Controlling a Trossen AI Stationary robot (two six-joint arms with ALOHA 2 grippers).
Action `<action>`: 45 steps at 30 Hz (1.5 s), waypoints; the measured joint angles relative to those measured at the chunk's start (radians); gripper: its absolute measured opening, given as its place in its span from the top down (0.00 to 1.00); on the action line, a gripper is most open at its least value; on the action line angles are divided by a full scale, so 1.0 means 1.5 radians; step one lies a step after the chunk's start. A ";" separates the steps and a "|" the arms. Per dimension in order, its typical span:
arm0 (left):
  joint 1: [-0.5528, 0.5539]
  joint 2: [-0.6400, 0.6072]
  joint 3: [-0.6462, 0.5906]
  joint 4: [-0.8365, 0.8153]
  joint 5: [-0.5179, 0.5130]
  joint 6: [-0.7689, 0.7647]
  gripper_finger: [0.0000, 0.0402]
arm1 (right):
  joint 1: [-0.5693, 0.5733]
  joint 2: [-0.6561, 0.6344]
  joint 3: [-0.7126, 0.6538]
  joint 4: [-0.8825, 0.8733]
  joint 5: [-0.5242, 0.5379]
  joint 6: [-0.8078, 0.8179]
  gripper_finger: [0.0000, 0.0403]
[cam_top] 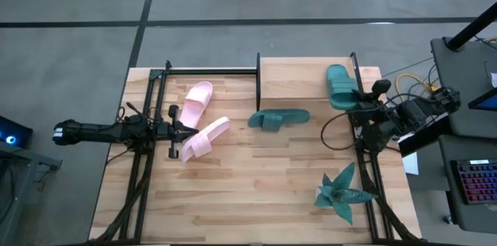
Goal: Pick and place slides into the shelf
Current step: Put the right green slide on the shelf
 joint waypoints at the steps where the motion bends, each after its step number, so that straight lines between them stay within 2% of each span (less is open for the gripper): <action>1: 0.000 0.000 0.000 0.000 0.000 0.000 1.00 | -0.004 0.000 0.000 0.000 0.009 -0.005 0.97; 11: 0.001 0.000 0.000 0.000 0.000 0.016 1.00 | -0.009 0.000 0.000 0.001 0.143 -0.056 0.97; 13: 0.001 0.000 0.000 0.000 0.000 0.017 1.00 | -0.009 -0.001 0.003 0.002 0.152 -0.058 0.97; 19: 0.000 0.000 0.000 0.000 0.000 0.017 1.00 | -0.009 -0.001 0.003 0.013 0.150 -0.042 0.97; 27: 0.000 0.000 0.000 0.000 0.000 0.017 1.00 | -0.008 -0.003 0.003 0.018 0.138 0.034 0.97; 33: 0.000 0.000 0.000 0.000 0.000 0.017 1.00 | -0.008 -0.009 0.003 0.018 0.058 0.055 0.97; 37: 0.000 0.000 0.000 0.000 0.000 0.017 1.00 | -0.008 -0.009 -0.003 0.020 0.042 0.055 0.97; 41: 0.000 0.000 0.000 0.000 0.000 0.017 1.00 | -0.008 -0.009 -0.003 0.023 0.040 0.065 0.94; 45: 0.000 0.000 0.000 0.000 0.000 0.017 1.00 | -0.008 -0.009 -0.003 0.025 0.037 0.068 0.86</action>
